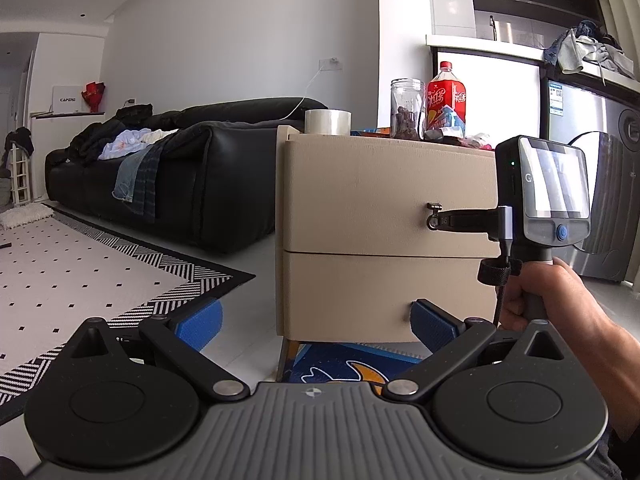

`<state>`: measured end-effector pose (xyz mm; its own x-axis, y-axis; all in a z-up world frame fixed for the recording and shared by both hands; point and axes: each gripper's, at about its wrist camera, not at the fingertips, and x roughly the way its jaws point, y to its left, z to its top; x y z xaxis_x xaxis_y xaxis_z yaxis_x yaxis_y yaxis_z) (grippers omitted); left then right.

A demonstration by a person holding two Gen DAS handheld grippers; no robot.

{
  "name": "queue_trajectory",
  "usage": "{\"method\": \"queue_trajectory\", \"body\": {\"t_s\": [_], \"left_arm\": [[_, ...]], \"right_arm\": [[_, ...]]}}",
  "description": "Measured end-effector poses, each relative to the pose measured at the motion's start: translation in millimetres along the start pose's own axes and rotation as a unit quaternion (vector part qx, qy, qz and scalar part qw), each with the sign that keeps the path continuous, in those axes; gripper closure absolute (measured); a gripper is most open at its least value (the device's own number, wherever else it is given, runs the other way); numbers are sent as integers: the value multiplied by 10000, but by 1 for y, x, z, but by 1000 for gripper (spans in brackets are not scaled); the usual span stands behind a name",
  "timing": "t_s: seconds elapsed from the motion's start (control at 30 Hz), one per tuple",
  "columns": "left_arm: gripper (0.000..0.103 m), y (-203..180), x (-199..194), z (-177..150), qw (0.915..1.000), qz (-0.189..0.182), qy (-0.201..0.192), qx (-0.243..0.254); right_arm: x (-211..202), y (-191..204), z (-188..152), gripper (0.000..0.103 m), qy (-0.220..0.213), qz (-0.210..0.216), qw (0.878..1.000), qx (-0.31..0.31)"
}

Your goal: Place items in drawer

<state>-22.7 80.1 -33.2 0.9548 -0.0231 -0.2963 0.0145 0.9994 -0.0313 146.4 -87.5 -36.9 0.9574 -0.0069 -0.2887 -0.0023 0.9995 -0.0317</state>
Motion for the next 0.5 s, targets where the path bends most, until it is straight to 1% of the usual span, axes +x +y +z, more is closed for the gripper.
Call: {"method": "queue_trajectory", "body": {"t_s": [0.13, 0.33, 0.5], "left_arm": [[0, -4, 1, 1, 10000, -9, 20, 32], [0, -12, 0, 0, 9998, 62, -58, 161], [0, -16, 1, 2, 9998, 66, -63, 161]], "right_arm": [[-9, -4, -3, 84, 1, 19, 10000, -10], [-23, -11, -7, 84, 3, 47, 10000, -26], [-34, -16, -10, 84, 5, 70, 10000, -39]]}}
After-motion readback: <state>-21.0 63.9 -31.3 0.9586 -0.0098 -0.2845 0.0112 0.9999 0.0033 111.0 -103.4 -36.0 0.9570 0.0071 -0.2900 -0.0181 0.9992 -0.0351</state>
